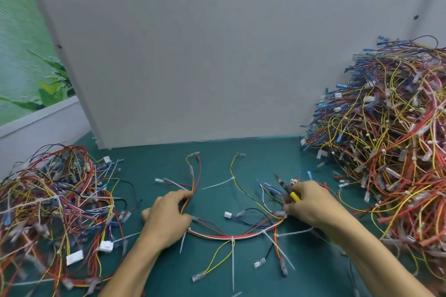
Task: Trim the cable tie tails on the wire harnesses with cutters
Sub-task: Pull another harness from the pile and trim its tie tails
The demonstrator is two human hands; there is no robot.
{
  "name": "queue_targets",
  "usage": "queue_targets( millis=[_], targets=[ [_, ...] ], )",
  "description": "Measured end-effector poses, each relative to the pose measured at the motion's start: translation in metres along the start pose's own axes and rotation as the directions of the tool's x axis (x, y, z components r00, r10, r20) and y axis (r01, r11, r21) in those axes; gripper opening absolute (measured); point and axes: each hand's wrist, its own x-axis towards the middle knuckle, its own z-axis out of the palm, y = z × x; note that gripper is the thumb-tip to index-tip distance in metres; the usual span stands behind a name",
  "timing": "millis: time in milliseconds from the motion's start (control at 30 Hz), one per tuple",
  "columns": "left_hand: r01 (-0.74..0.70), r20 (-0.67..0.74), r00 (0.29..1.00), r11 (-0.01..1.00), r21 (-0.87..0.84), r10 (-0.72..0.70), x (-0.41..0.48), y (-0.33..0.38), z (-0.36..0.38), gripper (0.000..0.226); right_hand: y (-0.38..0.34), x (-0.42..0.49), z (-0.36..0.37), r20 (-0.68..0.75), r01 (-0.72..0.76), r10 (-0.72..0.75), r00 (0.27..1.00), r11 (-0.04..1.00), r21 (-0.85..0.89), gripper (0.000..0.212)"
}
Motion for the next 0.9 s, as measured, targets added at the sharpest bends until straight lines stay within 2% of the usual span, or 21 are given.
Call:
queue_targets(
  millis=[167,300,500,733,900],
  targets=[
    [0.011,-0.021,1.0,1.0,-0.004,-0.011,0.001,-0.002,0.0,0.042,0.0,-0.004,-0.001,0.003,0.055,-0.055,0.998,0.996,0.07,0.019],
    [0.002,-0.007,1.0,0.998,-0.056,-0.002,0.004,-0.005,-0.003,0.031,0.005,-0.003,-0.007,-0.026,0.062,-0.058,0.998,0.981,0.182,0.016],
    [0.002,0.064,0.998,0.975,-0.222,0.013,0.009,-0.015,-0.008,0.044,0.013,-0.002,-0.014,-0.011,0.002,0.002,1.0,0.949,0.314,0.013],
    [0.044,0.041,0.999,0.922,-0.384,-0.031,0.013,-0.022,-0.01,0.046,0.023,-0.005,-0.024,0.013,-0.109,0.11,0.994,0.952,0.288,0.016],
    [0.044,0.05,0.998,0.918,-0.393,-0.026,0.013,-0.022,-0.01,0.041,0.022,-0.007,-0.026,0.047,-0.125,0.117,0.992,0.955,0.27,0.014]
  ],
)
